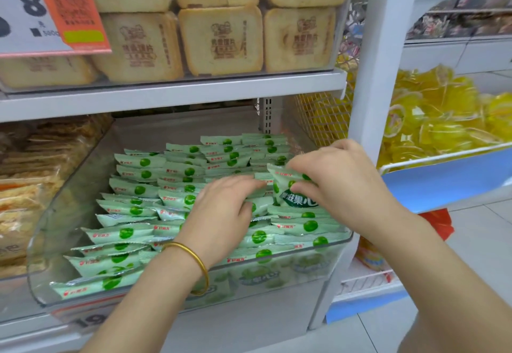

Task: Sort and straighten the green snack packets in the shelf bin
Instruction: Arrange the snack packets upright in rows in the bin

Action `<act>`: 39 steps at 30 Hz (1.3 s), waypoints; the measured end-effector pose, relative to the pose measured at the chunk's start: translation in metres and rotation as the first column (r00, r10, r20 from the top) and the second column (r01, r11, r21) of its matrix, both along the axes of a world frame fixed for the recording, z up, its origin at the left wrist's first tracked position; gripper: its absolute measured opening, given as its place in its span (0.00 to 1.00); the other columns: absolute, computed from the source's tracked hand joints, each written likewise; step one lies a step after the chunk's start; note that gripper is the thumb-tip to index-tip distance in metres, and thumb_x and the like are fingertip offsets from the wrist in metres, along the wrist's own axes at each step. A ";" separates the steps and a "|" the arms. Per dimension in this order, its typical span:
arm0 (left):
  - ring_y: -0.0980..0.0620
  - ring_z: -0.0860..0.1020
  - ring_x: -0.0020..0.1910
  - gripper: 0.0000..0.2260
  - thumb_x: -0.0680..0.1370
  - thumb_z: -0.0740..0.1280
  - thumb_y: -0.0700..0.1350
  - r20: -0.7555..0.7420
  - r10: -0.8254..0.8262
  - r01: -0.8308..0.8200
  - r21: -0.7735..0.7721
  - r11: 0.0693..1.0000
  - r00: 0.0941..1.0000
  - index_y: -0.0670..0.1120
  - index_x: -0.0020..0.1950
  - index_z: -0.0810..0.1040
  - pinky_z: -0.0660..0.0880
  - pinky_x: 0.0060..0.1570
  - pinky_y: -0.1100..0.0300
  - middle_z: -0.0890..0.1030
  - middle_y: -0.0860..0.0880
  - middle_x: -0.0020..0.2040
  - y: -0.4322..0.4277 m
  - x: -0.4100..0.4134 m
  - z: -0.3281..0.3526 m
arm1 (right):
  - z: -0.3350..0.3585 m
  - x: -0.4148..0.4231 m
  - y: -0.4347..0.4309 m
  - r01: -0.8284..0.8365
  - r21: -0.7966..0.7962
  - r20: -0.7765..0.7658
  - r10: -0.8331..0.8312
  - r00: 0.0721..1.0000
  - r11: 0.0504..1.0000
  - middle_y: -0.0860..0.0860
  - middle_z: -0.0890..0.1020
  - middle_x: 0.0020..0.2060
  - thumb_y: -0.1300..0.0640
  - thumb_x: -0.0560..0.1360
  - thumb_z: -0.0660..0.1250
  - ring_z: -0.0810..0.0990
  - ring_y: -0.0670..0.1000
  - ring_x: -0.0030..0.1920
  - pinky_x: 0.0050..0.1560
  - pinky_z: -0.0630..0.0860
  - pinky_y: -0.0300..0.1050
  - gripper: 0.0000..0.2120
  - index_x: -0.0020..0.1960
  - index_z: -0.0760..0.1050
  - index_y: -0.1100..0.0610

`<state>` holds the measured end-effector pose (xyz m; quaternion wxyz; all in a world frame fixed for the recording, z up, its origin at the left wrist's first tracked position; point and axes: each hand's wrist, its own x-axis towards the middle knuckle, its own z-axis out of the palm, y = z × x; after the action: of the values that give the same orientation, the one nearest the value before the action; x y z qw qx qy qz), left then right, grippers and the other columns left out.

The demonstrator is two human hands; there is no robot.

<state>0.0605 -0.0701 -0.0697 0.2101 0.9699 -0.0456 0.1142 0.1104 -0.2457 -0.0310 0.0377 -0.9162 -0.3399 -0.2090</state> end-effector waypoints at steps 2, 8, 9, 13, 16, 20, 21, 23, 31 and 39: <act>0.55 0.63 0.71 0.20 0.79 0.58 0.40 -0.002 0.008 -0.008 -0.008 1.000 1.000 0.54 0.70 0.68 0.57 0.72 0.55 0.69 0.56 0.70 0.001 -0.002 0.000 | -0.001 0.005 0.005 -0.015 -0.093 -0.036 0.011 0.999 0.996 0.45 0.80 0.49 0.43 0.76 0.63 0.74 0.50 0.56 0.59 0.57 0.45 0.13 0.59 0.74 0.46; 0.55 0.62 0.70 0.19 0.80 0.57 0.40 0.007 0.021 -0.021 -0.033 0.999 1.000 0.53 0.70 0.68 0.58 0.71 0.57 0.69 0.56 0.70 0.002 -0.002 -0.001 | 0.007 0.009 0.002 -0.015 -0.176 -0.070 0.003 0.998 0.984 0.41 0.78 0.57 0.42 0.75 0.63 0.71 0.48 0.60 0.61 0.58 0.46 0.17 0.62 0.73 0.44; 0.55 0.62 0.70 0.19 0.80 0.56 0.40 0.008 0.021 -0.021 -0.035 0.999 1.000 0.53 0.70 0.68 0.58 0.71 0.58 0.69 0.56 0.69 0.002 -0.001 -0.001 | 0.007 0.008 0.002 -0.022 -0.173 -0.064 0.011 0.998 0.985 0.42 0.79 0.56 0.44 0.76 0.63 0.72 0.48 0.59 0.60 0.59 0.45 0.14 0.61 0.74 0.45; 0.55 0.63 0.70 0.18 0.81 0.56 0.39 0.015 0.021 -0.021 -0.032 0.999 1.000 0.52 0.70 0.68 0.57 0.69 0.61 0.70 0.55 0.69 0.003 0.001 0.000 | -0.006 0.006 0.013 -0.011 -0.259 -0.042 0.000 0.999 0.966 0.46 0.81 0.48 0.54 0.76 0.66 0.78 0.53 0.52 0.47 0.63 0.43 0.09 0.56 0.75 0.47; 0.54 0.63 0.69 0.17 0.81 0.56 0.40 0.019 0.026 -0.026 -0.025 0.999 0.999 0.52 0.69 0.69 0.57 0.68 0.61 0.70 0.54 0.68 0.003 0.002 -0.001 | -0.011 0.007 0.015 0.022 -0.268 -0.081 -0.045 0.996 0.963 0.48 0.81 0.48 0.61 0.75 0.66 0.79 0.55 0.49 0.41 0.71 0.43 0.12 0.56 0.75 0.49; 0.54 0.63 0.69 0.17 0.81 0.56 0.39 0.036 0.023 -0.023 -0.015 1.000 0.999 0.51 0.69 0.69 0.57 0.67 0.63 0.71 0.54 0.68 0.005 0.004 -0.002 | -0.011 0.002 0.009 0.035 -0.131 -0.156 -0.056 0.986 0.991 0.51 0.80 0.52 0.70 0.72 0.62 0.79 0.56 0.51 0.45 0.79 0.52 0.21 0.60 0.72 0.52; 0.54 0.63 0.69 0.18 0.81 0.56 0.39 0.038 0.024 -0.024 -0.011 1.000 0.999 0.51 0.69 0.69 0.57 0.67 0.63 0.71 0.53 0.68 0.005 0.004 -0.002 | -0.012 -0.001 0.008 0.020 -0.110 -0.195 -0.042 0.980 0.994 0.52 0.80 0.52 0.71 0.72 0.60 0.79 0.57 0.51 0.45 0.79 0.53 0.22 0.60 0.72 0.52; 0.53 0.63 0.69 0.18 0.81 0.56 0.38 0.039 0.028 -0.028 -0.003 1.000 0.999 0.51 0.69 0.69 0.57 0.66 0.64 0.70 0.53 0.68 0.006 0.006 -0.003 | -0.015 -0.007 0.009 -0.006 -0.123 -0.292 -0.030 0.956 0.992 0.53 0.79 0.51 0.72 0.70 0.57 0.79 0.58 0.51 0.47 0.78 0.54 0.24 0.60 0.72 0.53; 0.53 0.62 0.69 0.19 0.80 0.57 0.36 0.031 0.031 -0.031 -0.005 1.000 0.999 0.50 0.69 0.69 0.55 0.66 0.65 0.70 0.53 0.69 0.007 0.008 -0.003 | -0.011 -0.018 0.010 0.007 -0.070 -0.377 -0.033 0.926 0.998 0.54 0.78 0.54 0.72 0.70 0.55 0.77 0.59 0.54 0.51 0.77 0.55 0.24 0.62 0.71 0.56; 0.53 0.61 0.71 0.21 0.78 0.58 0.33 0.081 -0.007 0.008 -0.020 1.000 0.997 0.51 0.68 0.71 0.53 0.66 0.68 0.69 0.52 0.69 0.006 0.008 -0.001 | -0.013 -0.011 0.015 -0.001 -0.113 -0.503 -0.057 0.862 0.994 0.57 0.80 0.50 0.67 0.75 0.53 0.78 0.59 0.49 0.49 0.77 0.54 0.17 0.58 0.74 0.59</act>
<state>0.0682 -0.0638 -0.0704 0.2182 0.9621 -0.0566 0.1532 0.0997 -0.2308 -0.0443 0.0723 -0.9444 -0.3157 0.0568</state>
